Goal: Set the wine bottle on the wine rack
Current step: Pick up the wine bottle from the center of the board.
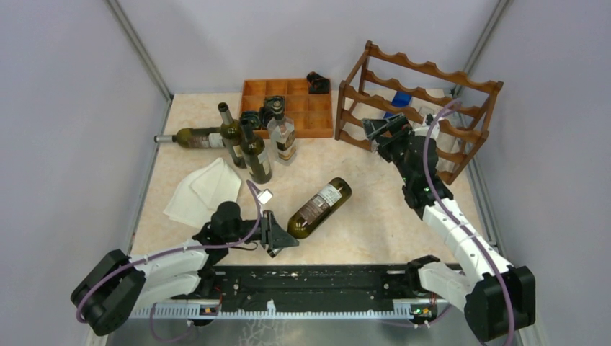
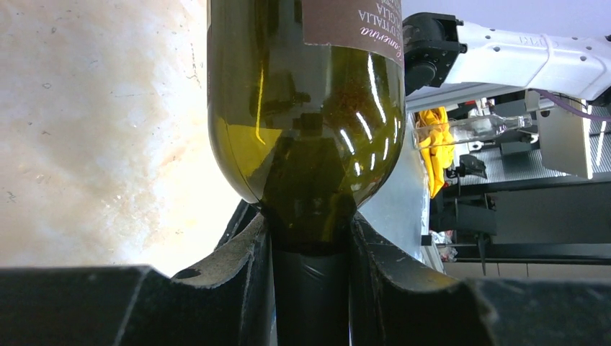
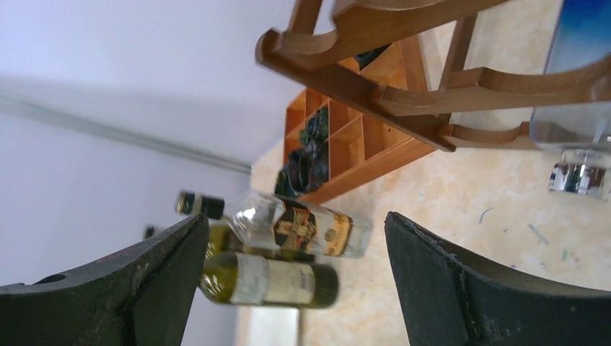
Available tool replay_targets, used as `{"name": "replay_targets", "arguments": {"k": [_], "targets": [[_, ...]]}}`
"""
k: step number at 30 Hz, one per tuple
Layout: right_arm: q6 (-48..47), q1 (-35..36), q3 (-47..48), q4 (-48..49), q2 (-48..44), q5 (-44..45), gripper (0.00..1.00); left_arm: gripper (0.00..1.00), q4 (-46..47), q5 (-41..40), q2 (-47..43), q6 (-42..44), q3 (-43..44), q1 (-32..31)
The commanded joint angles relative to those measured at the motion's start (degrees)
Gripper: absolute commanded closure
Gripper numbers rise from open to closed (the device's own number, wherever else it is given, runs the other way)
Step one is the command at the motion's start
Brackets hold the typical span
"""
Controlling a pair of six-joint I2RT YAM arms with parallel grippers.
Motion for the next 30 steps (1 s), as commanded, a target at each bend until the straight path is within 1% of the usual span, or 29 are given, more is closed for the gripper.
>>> {"name": "replay_targets", "arguments": {"k": [1, 7, 14, 17, 19, 21, 23, 26, 30], "targets": [[18.98, -0.18, 1.67, 3.37, 0.83, 10.91, 0.11, 1.0, 10.31, -0.43, -2.05, 0.87, -0.28, 0.32], [29.69, -0.19, -0.45, 4.71, 1.63, 21.44, 0.16, 1.0, 11.31, -1.72, -3.09, 0.61, -1.52, 0.32], [39.95, 0.15, 0.71, 5.9, 7.47, 26.78, 0.23, 1.0, 12.03, -2.09, -3.33, 0.52, -1.83, 0.29], [43.94, 2.7, 2.03, 4.61, 9.43, 33.78, 0.29, 1.0, 12.0, -2.18, -3.65, 0.35, -2.08, 0.25], [44.32, 4.19, 3.44, 3.56, 10.67, 38.74, 0.3, 1.0, 11.89, -2.26, -4.03, 0.26, -2.32, 0.29], [44.09, 4.99, 4.25, 5.39, 12.19, 41.95, 0.31, 1.0, 11.76, -2.42, -4.44, 0.26, -2.44, 0.32], [43.86, 5.13, 5.26, 6.74, 14.04, 43.12, 0.31, 1.0, 11.38, -2.57, -4.84, 0.3, -2.4, 0.3], [43.91, 5.11, 7.45, 5.91, 16.94, 45.13, 0.31, 1.0, 10.78, -2.69, -5.34, 0.47, -2.42, 0.31], [44.12, 5.13, 9.35, 6.21, 20.66, 47.33, 0.34, 1.0, 10.02, -2.92, -5.79, 0.6, -2.34, 0.29]]}}
